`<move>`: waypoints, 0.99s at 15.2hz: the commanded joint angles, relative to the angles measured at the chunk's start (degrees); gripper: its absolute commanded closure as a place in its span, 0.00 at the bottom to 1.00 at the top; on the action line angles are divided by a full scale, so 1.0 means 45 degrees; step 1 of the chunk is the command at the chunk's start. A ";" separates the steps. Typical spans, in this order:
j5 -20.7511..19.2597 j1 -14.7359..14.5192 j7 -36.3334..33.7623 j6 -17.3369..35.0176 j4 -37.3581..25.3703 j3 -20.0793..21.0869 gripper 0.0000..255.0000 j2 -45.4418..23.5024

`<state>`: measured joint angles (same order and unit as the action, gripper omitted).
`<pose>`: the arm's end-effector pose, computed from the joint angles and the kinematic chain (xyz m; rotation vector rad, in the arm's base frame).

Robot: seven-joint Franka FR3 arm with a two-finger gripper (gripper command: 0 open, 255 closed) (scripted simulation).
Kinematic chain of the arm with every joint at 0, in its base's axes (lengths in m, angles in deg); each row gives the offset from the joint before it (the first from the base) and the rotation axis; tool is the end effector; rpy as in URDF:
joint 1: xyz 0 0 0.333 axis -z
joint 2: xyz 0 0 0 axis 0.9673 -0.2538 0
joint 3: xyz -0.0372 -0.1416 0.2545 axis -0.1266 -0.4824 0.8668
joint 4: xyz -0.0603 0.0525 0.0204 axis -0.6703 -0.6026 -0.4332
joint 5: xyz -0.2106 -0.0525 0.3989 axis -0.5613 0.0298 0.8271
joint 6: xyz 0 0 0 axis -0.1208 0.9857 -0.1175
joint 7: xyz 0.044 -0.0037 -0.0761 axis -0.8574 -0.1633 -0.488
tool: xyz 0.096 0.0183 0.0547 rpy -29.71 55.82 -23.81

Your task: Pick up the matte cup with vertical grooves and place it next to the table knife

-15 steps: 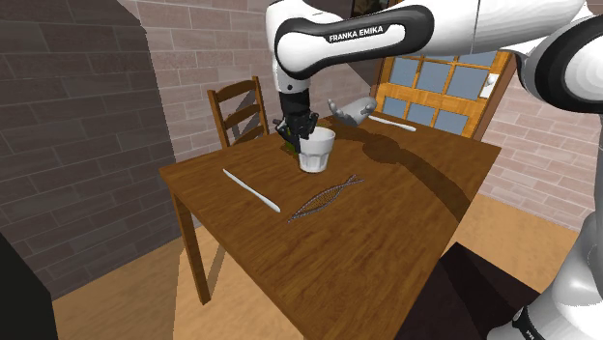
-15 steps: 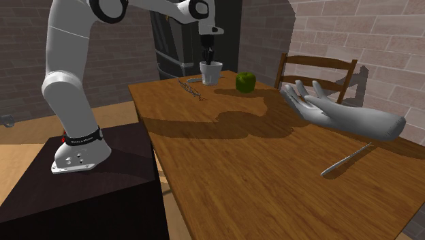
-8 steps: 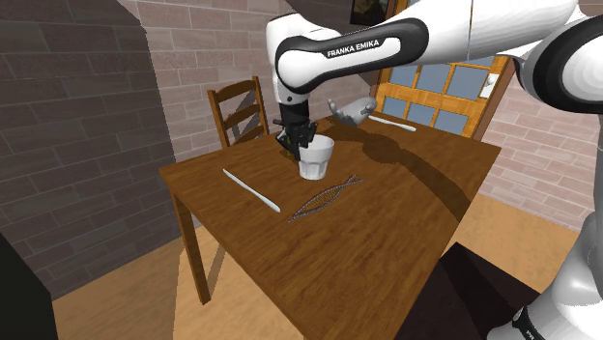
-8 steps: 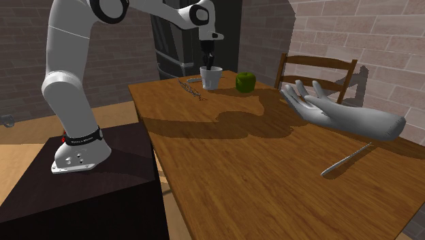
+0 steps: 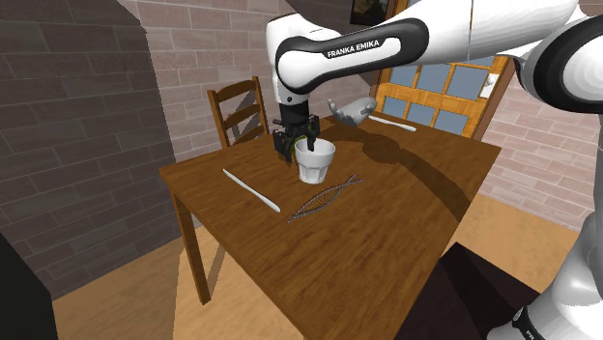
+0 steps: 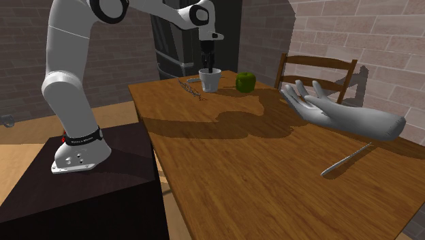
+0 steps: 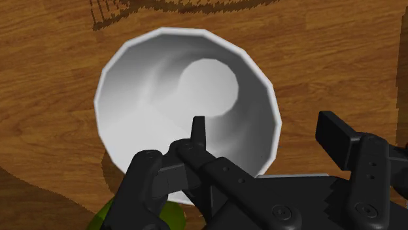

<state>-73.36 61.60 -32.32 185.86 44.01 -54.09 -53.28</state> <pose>0.6845 0.2190 0.4014 2.9678 0.0155 -0.0834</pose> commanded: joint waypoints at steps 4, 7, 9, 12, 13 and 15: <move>0.0011 -0.0047 0.0022 -0.0438 -0.0466 0.0016 0.00 -0.0029; 0.0017 -0.0196 0.0089 -0.1721 -0.1954 0.0051 0.00 -0.0238; 0.0018 -0.0196 0.0089 -0.1719 -0.1947 0.0051 0.00 -0.0234; 0.0017 -0.0196 0.0089 -0.1721 -0.1954 0.0051 0.00 -0.0238; 0.0017 -0.0196 0.0089 -0.1721 -0.1954 0.0051 0.00 -0.0239; 0.0017 -0.0196 0.0089 -0.1717 -0.1947 0.0051 0.00 -0.0235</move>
